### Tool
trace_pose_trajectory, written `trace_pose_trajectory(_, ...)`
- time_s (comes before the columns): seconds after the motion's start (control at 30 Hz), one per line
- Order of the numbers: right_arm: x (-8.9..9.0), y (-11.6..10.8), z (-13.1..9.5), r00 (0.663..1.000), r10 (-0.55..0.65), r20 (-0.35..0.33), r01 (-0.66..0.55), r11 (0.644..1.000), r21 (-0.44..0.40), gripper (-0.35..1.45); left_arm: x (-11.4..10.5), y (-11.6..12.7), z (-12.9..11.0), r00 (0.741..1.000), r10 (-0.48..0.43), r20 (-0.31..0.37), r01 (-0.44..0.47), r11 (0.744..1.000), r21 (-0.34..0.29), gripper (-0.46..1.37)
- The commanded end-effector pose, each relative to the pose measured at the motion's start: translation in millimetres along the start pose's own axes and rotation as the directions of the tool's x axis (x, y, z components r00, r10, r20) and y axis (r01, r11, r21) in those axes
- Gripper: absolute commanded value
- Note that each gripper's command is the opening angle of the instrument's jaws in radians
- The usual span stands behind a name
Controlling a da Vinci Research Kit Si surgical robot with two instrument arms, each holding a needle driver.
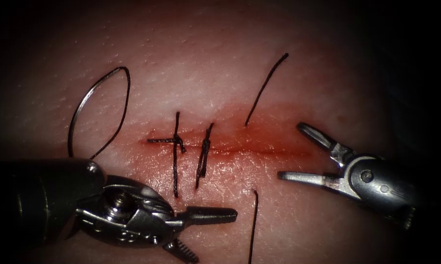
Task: Wound Closure
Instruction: Grab a working length of suture with the left gripper
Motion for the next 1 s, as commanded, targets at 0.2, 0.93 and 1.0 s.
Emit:
trace_pose_trajectory(0.2, -0.1, 0.1, 0.0, 1.0, 0.0, 0.0, 0.0, 1.0, 0.001, 0.87, 0.1, 1.5, 2.2, 0.997, 0.082, 0.009, -0.082, 0.996, 0.021, 0.94)
trace_pose_trajectory(0.93, -0.3, 0.1, -0.5, 1.0, -0.002, -0.002, 0.002, 1.0, 0.006, 0.88, 1.2, 0.3, 6.1, 0.993, 0.12, 0.01, -0.12, 0.982, 0.145, 0.36)
trace_pose_trajectory(1.0, -0.3, 0.1, -0.6, 1.0, -0.003, -0.003, 0.003, 1.0, 0.007, 0.87, 1.2, 0.5, 6.3, 0.992, 0.123, 0.009, -0.123, 0.982, 0.144, 0.35)
